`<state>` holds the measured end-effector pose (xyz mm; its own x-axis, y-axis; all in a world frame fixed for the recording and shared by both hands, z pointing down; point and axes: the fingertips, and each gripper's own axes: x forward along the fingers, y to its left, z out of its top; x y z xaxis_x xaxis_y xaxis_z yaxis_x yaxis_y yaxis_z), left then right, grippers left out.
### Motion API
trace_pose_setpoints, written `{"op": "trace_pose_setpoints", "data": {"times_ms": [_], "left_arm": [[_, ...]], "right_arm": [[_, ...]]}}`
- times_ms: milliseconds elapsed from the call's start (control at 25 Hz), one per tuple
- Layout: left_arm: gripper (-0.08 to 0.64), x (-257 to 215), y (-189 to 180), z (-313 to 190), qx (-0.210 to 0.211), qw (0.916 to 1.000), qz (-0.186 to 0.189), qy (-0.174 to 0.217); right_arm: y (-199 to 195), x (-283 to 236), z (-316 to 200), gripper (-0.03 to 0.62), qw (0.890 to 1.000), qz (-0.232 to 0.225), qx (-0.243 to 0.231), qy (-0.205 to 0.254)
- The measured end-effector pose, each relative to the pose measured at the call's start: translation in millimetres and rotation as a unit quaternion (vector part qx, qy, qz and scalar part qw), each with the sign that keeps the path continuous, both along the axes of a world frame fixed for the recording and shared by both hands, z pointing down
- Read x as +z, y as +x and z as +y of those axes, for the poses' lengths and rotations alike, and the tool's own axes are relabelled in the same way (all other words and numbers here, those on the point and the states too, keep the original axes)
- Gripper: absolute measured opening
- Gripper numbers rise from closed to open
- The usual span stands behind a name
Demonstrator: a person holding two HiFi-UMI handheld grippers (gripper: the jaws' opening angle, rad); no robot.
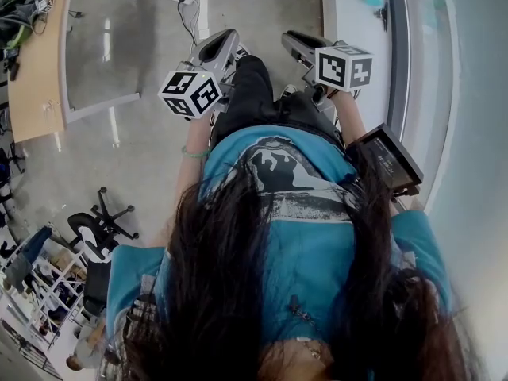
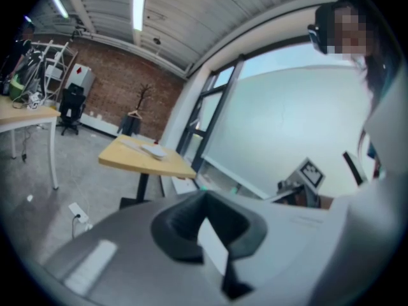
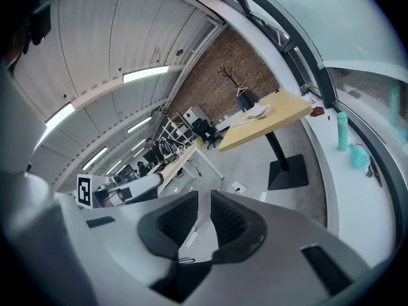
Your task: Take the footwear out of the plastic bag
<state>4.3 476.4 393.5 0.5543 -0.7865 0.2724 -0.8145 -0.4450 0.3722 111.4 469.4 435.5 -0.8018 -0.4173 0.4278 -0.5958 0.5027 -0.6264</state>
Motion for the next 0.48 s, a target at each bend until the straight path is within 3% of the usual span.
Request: {"op": "trace_pose_setpoints", "data": {"times_ms": [240,480], "left_arm": [[0.0,5.0,-9.2,6.7,-0.001,0.9999,-0.01,0.005],[0.0,18.0,-51.5,4.2,-0.014,0.9998,-0.01,0.006]], "right_arm": [[-13.1,0.8,0.3,0.071,1.0,-0.002,-0.01,0.012],[-57.0,11.1,-2.2,0.071,0.999,-0.003,-0.027,0.022]]}}
